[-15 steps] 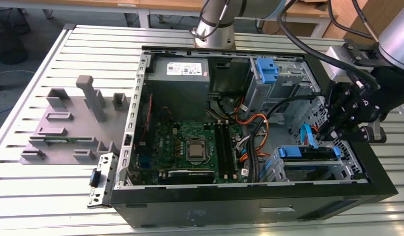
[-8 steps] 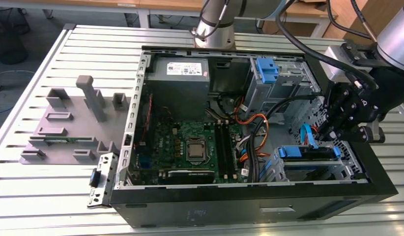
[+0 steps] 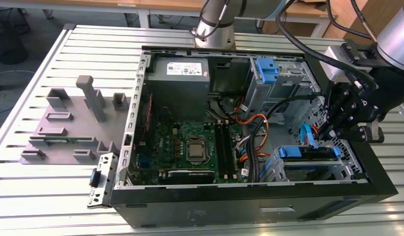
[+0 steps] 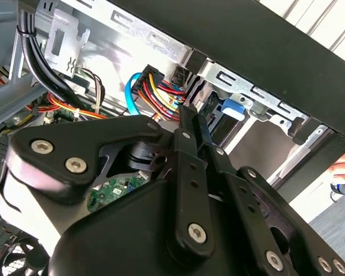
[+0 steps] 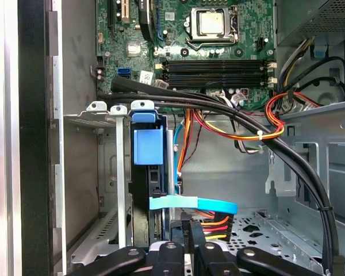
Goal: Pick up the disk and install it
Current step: 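Insert the second disk wire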
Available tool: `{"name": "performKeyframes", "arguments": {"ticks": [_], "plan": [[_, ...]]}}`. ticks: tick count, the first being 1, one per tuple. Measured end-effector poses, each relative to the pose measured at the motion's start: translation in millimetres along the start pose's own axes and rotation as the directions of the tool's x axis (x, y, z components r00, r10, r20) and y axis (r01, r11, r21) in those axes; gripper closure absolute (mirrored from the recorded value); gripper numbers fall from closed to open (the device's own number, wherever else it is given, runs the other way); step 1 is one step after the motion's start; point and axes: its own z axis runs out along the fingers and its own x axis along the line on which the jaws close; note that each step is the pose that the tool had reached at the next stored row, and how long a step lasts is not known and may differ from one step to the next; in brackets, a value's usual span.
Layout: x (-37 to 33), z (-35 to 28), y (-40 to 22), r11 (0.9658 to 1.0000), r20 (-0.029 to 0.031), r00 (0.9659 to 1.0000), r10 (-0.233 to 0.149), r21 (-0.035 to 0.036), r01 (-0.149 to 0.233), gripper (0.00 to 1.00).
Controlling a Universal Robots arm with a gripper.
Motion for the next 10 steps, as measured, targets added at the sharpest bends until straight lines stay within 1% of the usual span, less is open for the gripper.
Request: {"name": "performKeyframes", "arguments": {"ticks": [5,10], "plan": [[0.7,0.0,0.0,1.0,0.0,1.0,0.0,0.0,0.0,0.84],[8.1,0.0,-0.3,1.0,-0.0001,1.0,-0.004,-0.0001,0.004,0.84]]}}
